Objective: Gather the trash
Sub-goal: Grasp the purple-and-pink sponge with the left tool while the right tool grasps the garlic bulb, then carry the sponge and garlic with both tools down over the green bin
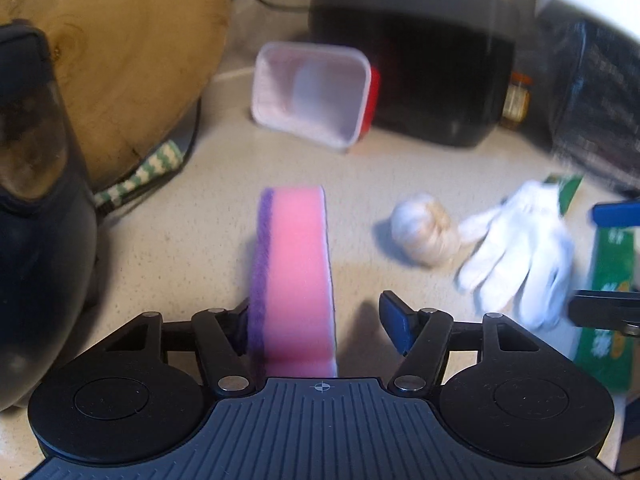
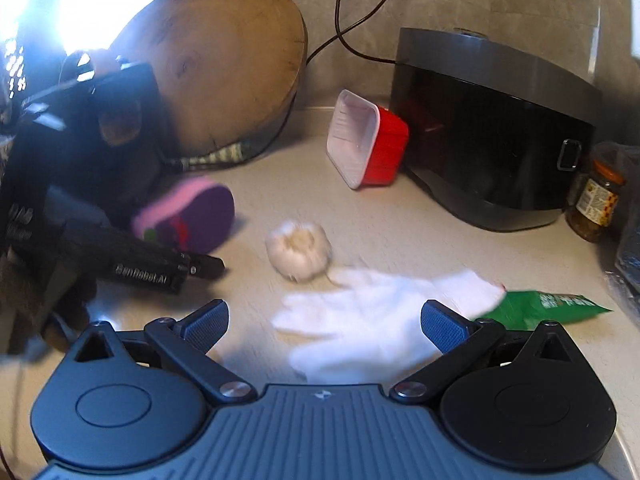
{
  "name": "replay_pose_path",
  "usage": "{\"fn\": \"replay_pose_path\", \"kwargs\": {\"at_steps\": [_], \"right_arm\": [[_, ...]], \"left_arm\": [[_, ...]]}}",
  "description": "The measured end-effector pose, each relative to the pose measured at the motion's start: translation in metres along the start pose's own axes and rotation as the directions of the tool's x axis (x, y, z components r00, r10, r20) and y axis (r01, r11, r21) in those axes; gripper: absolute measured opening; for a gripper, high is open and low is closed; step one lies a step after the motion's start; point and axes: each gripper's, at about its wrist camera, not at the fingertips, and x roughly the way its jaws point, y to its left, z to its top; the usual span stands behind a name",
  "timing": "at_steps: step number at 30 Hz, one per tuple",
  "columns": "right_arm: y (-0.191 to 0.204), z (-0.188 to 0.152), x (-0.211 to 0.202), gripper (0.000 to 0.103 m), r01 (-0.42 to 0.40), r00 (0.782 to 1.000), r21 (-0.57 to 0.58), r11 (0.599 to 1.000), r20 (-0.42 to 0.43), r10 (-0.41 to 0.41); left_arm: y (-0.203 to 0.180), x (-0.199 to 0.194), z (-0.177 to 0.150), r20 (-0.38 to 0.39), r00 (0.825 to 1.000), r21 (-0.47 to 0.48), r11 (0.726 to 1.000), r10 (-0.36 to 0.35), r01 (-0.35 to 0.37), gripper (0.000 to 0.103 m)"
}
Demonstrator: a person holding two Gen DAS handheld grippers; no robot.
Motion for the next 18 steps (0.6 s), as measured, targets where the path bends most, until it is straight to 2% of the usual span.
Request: {"fn": "replay_pose_path", "kwargs": {"at_steps": [2,4,5,6,11,14,15,18], "right_arm": [[-0.002,0.011,0.013,0.102,-0.003,1.0,0.038,0.999,-0.021,0.004],[-0.004,0.022,0.029,0.101,-0.008,0.999,0.073,0.997,-0.05,0.012],[-0.004,0.027,0.04,0.1,-0.014,0.997,0.096,0.995,-0.07,0.021],[-0.005,0.031,0.049,0.097,-0.021,0.996,0.123,0.992,-0.089,0.033],[-0.006,0.045,0.092,0.088,-0.024,0.985,0.205,0.978,-0.164,0.059],[0.001,0.046,0.104,0.067,-0.003,0.981,0.174,0.985,-0.19,0.037],[0.004,0.046,0.106,0.055,-0.005,0.979,0.164,0.986,-0.2,0.039],[0.009,0.045,0.102,0.054,-0.005,0.978,0.154,0.988,-0.206,0.037]], "left_arm": [[0.003,-0.012,0.001,0.049,0.999,-0.004,1.0,-0.012,0.012,0.068],[0.003,-0.022,0.002,0.083,0.996,0.017,1.0,-0.022,0.021,0.06],[0.003,-0.026,0.002,0.098,0.995,0.029,0.999,-0.024,0.021,0.044],[0.002,-0.029,0.003,0.109,0.994,0.041,0.999,-0.021,0.017,0.039],[0.009,-0.035,0.0,0.091,0.995,0.031,0.999,-0.031,0.028,0.038],[0.014,-0.04,-0.005,0.091,0.996,0.008,1.0,-0.026,0.025,0.037],[0.017,-0.043,-0.007,0.092,0.996,-0.001,1.0,-0.021,0.021,0.037],[0.018,-0.051,-0.01,0.1,0.995,-0.006,1.0,-0.009,0.01,0.037]]}}
